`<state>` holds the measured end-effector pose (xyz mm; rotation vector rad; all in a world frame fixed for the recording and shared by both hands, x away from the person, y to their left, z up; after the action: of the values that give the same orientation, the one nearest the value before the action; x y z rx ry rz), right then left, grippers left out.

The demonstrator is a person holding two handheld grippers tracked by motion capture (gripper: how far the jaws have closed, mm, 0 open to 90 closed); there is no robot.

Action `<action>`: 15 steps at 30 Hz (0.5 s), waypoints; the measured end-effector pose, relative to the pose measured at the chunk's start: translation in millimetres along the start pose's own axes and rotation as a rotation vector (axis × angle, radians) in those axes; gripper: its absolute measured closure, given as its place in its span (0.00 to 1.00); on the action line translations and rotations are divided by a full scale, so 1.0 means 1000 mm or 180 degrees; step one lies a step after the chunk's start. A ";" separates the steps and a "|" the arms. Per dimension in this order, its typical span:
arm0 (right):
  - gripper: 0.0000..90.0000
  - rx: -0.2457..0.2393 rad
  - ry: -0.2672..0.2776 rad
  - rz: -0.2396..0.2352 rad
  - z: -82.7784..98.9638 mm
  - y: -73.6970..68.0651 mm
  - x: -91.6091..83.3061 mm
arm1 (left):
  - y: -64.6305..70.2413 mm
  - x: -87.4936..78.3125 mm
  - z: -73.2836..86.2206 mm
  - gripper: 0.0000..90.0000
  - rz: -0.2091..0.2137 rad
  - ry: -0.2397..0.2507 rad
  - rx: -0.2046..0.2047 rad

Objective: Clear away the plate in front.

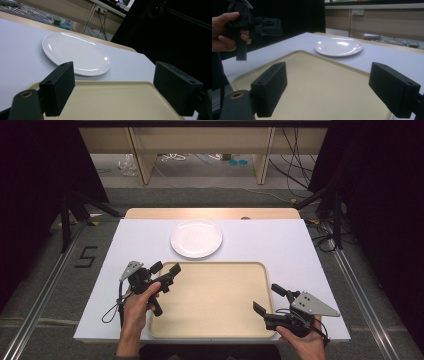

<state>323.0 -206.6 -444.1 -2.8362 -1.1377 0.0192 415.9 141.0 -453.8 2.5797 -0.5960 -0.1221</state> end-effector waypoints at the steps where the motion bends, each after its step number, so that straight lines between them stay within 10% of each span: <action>1: 0.18 -0.0004 0.0005 -0.0004 0.000 0.000 0.000 | -0.001 0.003 0.001 0.19 -0.0006 -0.0023 -0.0028; 15: 0.18 0.0009 -0.0007 0.0006 0.000 0.000 -0.001 | -0.016 0.039 -0.004 0.20 -0.0241 -0.0235 -0.0357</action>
<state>322.2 -206.9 -443.7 -2.8356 -1.1345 0.0241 457.9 138.8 -456.8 2.4982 -0.5031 -0.2693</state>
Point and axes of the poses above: each handheld gripper's, and its own axes: x roughly forward along the jaws, z roughly out of its underside, y roughly to its right, the point moved 5 cm from there along x, roughly forward along the jaws, and after that the axes turned 14 degrees about y, right-handed, at the moved point
